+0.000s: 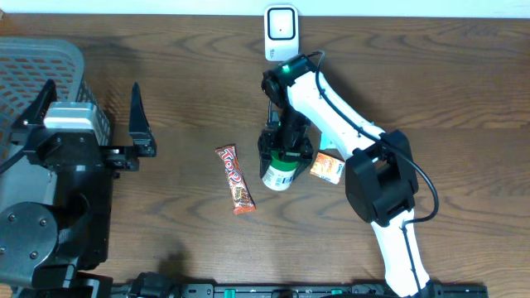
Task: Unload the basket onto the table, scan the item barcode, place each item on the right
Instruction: 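Lift the bottle with the right gripper and hold it at the scanner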
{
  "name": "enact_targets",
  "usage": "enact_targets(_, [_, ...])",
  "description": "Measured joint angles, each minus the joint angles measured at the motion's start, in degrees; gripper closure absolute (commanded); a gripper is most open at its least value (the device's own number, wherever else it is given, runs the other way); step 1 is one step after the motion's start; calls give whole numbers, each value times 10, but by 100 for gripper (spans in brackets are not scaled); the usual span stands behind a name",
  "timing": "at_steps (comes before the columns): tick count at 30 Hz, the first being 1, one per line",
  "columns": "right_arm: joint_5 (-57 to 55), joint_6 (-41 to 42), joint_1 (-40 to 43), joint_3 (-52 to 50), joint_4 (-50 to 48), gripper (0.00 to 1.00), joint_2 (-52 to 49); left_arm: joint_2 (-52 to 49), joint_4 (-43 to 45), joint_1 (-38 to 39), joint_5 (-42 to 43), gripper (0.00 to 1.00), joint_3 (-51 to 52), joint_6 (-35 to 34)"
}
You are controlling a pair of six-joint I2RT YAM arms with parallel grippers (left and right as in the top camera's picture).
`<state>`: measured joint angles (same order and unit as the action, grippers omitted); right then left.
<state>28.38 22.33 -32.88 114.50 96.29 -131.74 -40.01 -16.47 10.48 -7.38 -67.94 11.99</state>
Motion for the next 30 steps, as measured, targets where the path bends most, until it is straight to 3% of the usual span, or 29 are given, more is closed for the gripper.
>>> enact_targets(14, [4,-5,4,-10,-47,41,0,0,0,0,0,2,0,0])
enact_targets(21, [5,-7,44,2,-88,48,0,0,0,0,0,2,0,0])
enact_targets(30, [2,-9,134,224,-74,50,-1,0,0,0,0,2,0,0])
